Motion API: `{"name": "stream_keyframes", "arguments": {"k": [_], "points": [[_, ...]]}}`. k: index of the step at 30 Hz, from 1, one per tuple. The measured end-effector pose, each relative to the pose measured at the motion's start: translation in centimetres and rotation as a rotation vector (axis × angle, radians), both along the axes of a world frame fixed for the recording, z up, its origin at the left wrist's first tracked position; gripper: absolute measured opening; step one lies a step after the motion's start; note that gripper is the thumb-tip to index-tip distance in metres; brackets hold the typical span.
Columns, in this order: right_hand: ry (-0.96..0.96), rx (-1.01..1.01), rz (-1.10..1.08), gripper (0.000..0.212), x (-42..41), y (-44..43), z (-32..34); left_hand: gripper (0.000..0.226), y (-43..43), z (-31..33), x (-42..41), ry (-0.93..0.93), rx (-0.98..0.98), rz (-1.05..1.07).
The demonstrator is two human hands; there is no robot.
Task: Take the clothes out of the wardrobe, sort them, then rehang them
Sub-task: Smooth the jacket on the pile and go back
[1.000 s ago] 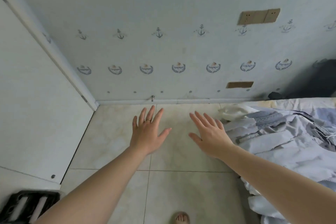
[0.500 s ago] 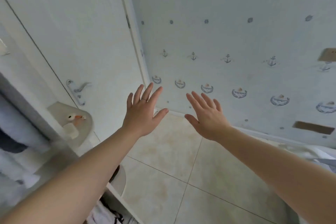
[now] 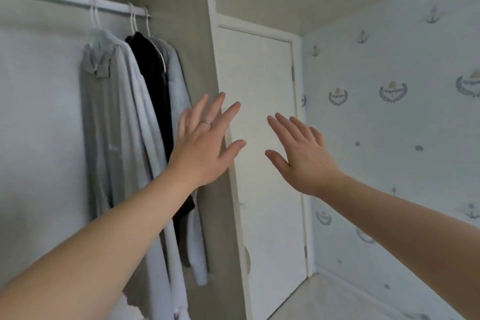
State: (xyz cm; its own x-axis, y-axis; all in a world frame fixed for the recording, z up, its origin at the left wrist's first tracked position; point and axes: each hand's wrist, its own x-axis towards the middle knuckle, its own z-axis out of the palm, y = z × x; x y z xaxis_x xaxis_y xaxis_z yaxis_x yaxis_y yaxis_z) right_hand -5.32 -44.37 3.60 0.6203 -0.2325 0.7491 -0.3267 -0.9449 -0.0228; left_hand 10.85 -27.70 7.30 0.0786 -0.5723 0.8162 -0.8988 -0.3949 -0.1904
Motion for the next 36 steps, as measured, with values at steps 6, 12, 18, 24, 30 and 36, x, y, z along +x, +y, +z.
{"name": "stream_keyframes", "arguments": {"k": [6, 12, 18, 24, 30, 36], "points": [[-0.087, -0.106, 0.127, 0.066, 8.8, 6.5, 7.2, 0.068, 8.5, 6.2, 8.1, -0.085, -0.148, 0.121], [-0.184, -0.230, 0.213, 0.065, 17.4, 12.0, 14.1, 0.068, 13.5, 9.2, 17.7, -0.018, -0.243, 0.212], [-0.239, -0.274, 0.215, 0.059, 24.6, 14.0, 20.7, 0.076, 14.1, 10.6, 26.7, 0.210, -0.352, 0.183], [-0.120, -0.277, 0.104, 0.045, 30.4, 15.1, 26.0, 0.076, 12.0, 10.5, 33.5, 0.547, -0.383, 0.106], [-0.039, -0.308, -0.074, 0.013, 34.6, 16.8, 29.4, 0.081, 9.8, 10.3, 36.3, 0.680, -0.399, -0.012], [-0.140, -0.299, -0.131, 0.012, 37.5, 18.3, 30.4, 0.082, 9.0, 10.9, 36.8, 0.720, -0.419, -0.083]]}}
